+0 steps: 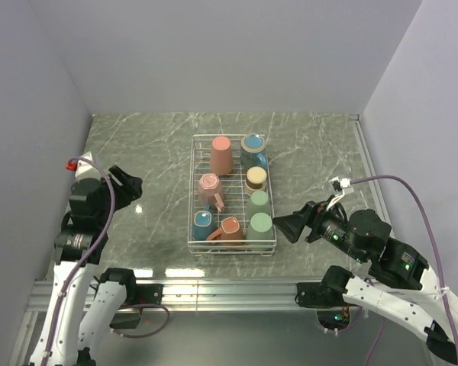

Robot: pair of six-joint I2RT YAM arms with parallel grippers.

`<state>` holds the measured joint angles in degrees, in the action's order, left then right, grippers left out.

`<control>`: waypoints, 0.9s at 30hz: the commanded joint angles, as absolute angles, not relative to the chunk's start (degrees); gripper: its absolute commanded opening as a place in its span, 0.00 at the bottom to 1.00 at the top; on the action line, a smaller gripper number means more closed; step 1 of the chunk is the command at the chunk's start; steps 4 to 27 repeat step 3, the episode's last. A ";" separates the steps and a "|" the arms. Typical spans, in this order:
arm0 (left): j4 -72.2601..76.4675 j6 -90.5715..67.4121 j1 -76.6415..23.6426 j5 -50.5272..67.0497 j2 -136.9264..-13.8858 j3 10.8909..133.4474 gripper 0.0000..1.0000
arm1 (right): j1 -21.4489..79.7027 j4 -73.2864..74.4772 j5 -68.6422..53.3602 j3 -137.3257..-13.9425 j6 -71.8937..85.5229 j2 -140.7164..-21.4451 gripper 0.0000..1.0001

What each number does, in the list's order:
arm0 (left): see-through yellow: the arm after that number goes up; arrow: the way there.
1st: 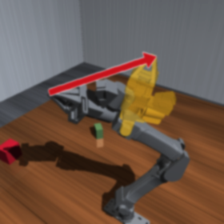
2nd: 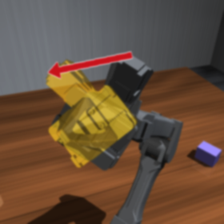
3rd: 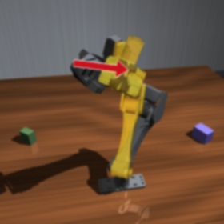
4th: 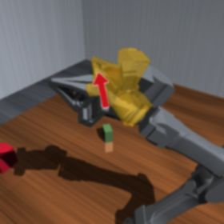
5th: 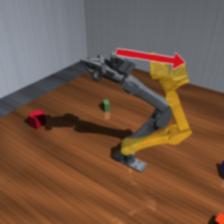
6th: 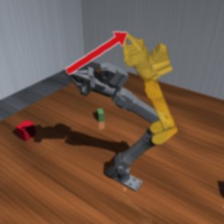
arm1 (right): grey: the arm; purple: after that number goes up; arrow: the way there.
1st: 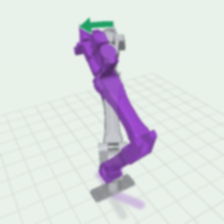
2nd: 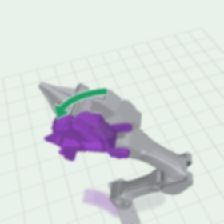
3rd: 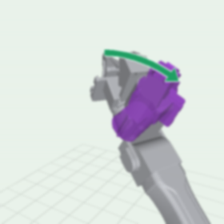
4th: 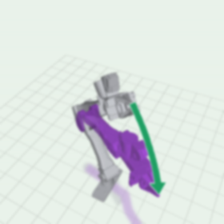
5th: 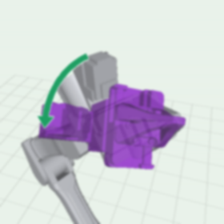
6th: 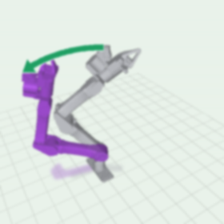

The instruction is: Load the cups into the dish rack

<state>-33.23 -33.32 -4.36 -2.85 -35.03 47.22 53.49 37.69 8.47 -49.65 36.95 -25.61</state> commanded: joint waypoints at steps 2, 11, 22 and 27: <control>-24.79 -28.40 -4.22 -6.07 -31.21 44.13 0.65 | 53.70 36.91 7.82 -49.74 37.53 -25.31 0.96; -24.35 -27.26 -4.22 -5.98 -30.85 43.16 0.65 | 53.70 37.35 7.82 -50.01 37.36 -25.40 0.98; -24.35 -27.26 -4.22 -5.98 -30.85 43.16 0.65 | 53.70 37.35 7.82 -50.01 37.36 -25.40 0.98; -24.35 -27.26 -4.22 -5.98 -30.85 43.16 0.65 | 53.70 37.35 7.82 -50.01 37.36 -25.40 0.98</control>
